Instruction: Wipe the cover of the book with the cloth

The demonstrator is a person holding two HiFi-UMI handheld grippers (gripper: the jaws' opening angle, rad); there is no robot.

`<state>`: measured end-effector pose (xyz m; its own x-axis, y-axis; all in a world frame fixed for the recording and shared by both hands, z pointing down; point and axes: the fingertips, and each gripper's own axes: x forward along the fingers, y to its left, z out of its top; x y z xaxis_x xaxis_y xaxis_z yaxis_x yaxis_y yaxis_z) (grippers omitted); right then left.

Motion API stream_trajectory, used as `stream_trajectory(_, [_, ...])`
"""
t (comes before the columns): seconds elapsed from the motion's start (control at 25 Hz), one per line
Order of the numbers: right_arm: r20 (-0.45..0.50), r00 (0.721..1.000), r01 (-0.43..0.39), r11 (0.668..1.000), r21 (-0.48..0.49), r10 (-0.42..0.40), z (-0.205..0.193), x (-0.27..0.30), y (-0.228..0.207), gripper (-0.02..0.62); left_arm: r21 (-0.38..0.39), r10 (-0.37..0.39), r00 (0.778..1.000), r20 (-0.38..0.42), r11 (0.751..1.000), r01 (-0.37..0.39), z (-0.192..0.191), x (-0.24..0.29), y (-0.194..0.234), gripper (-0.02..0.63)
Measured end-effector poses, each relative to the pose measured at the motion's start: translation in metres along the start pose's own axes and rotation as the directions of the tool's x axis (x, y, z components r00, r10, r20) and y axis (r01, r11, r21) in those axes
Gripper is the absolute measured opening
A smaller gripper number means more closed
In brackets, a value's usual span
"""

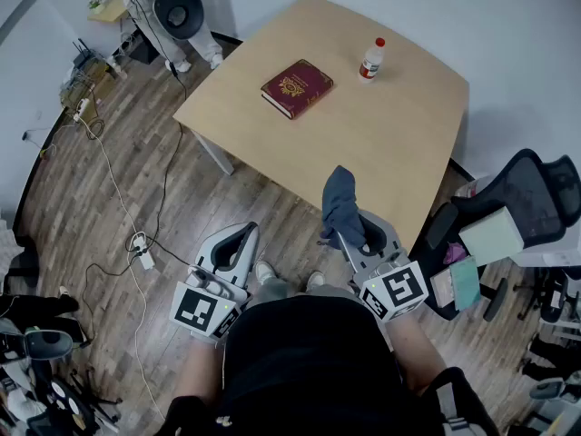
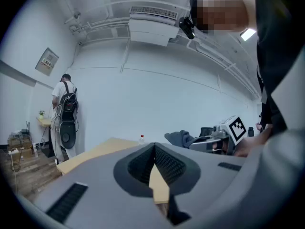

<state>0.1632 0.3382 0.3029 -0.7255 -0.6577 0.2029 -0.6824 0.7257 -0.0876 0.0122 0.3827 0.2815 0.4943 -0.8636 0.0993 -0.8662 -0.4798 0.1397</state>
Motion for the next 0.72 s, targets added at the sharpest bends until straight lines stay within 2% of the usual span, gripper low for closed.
stream_trajectory(0.12, [-0.008,1.0,0.007,1.0,0.001,-0.007,-0.001,0.011,0.005,0.115,0.021,-0.003,1.0,0.021,1.0,0.002,0.002,-0.003,0.01,0.021])
stream_trajectory(0.44, [-0.017,0.999,0.031,0.999,-0.011,-0.031,0.004,0.04,0.026,0.115,-0.016,-0.021,0.999,0.042,1.0,0.022,0.001,-0.014,0.051,0.021])
stream_trajectory(0.6, [-0.014,0.998,0.067,0.998,0.015,-0.067,0.008,0.057,0.032,0.117,-0.03,-0.034,0.999,0.002,0.999,0.034,-0.01,-0.023,0.076,0.021])
stream_trajectory(0.72, [-0.031,0.994,0.104,0.995,0.015,-0.103,0.006,0.068,0.033,0.117,-0.042,-0.048,0.999,0.005,0.998,0.049,-0.013,-0.026,0.092,0.021])
